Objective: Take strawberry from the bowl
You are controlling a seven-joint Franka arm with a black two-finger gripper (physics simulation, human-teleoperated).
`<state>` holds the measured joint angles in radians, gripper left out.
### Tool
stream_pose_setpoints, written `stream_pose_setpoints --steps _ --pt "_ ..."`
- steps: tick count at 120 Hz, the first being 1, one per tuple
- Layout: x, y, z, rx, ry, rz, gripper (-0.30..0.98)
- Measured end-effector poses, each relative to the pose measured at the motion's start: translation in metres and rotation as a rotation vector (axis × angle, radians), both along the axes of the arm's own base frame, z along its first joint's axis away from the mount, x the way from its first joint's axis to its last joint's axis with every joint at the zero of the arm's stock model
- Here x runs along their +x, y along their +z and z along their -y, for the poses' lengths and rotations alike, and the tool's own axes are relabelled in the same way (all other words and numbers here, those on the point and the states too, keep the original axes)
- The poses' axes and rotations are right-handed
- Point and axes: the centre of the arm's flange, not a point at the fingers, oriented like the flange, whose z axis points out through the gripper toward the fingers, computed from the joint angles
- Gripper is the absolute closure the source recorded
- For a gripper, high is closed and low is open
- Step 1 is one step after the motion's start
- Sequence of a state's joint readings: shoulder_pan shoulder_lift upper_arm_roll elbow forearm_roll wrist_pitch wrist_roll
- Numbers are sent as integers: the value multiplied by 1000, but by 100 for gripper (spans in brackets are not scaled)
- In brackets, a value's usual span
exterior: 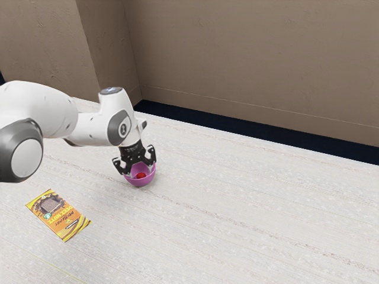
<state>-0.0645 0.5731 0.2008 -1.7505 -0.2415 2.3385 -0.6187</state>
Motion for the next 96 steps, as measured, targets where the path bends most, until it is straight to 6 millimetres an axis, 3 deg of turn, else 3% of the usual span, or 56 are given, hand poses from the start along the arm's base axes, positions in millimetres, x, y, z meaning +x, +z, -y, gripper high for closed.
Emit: stream_pose_setpoints --steps 19,50,96 --pt "0 -1 -1 -1 7 2 26" --pt "0 -1 -1 1 11 1 48" --pt "0 0 -1 8 17 -2 59"
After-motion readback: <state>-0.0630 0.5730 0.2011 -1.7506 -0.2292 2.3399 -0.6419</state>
